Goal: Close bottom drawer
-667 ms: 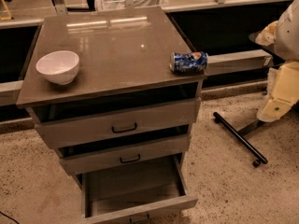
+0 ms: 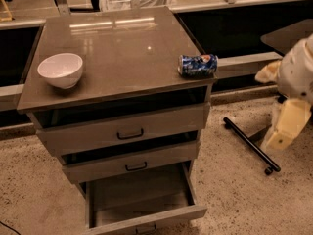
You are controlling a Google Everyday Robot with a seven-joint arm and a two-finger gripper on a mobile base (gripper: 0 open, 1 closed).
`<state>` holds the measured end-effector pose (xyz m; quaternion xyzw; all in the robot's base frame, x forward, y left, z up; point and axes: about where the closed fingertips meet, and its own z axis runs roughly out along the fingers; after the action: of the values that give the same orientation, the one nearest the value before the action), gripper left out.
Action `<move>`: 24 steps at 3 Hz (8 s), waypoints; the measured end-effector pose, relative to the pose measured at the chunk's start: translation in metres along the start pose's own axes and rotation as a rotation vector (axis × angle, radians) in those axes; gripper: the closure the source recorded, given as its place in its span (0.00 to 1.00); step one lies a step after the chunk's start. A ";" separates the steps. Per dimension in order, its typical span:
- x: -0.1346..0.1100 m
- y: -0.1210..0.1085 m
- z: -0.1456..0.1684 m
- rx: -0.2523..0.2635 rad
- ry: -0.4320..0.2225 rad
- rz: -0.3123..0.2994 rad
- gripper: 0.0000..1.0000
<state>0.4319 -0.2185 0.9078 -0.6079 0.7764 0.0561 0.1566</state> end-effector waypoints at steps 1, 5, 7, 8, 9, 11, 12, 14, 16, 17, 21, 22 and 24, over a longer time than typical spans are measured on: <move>0.021 0.037 0.078 -0.117 -0.159 0.034 0.00; -0.028 0.064 0.235 -0.130 -0.612 -0.058 0.00; -0.083 0.066 0.312 -0.024 -0.824 -0.122 0.00; -0.071 0.064 0.351 -0.056 -0.811 -0.093 0.00; -0.057 0.088 0.420 -0.057 -0.838 -0.086 0.00; -0.018 0.068 0.497 0.073 -1.096 0.076 0.00; -0.018 0.081 0.506 -0.010 -1.155 0.098 0.00; 0.041 0.082 0.594 -0.080 -0.874 -0.167 0.19; 0.098 0.087 0.652 -0.139 -0.728 -0.338 0.65; 0.111 0.083 0.656 -0.096 -0.808 -0.319 0.89; 0.117 0.095 0.692 -0.073 -0.812 -0.297 1.00; 0.118 0.100 0.707 -0.070 -0.832 -0.246 1.00; 0.111 0.107 0.731 -0.101 -0.821 -0.211 1.00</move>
Offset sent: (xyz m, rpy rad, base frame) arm -0.0838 0.0067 -0.2376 0.2268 0.1461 0.0620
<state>0.4328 -0.0913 0.1719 -0.6181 0.5794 0.3153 0.4275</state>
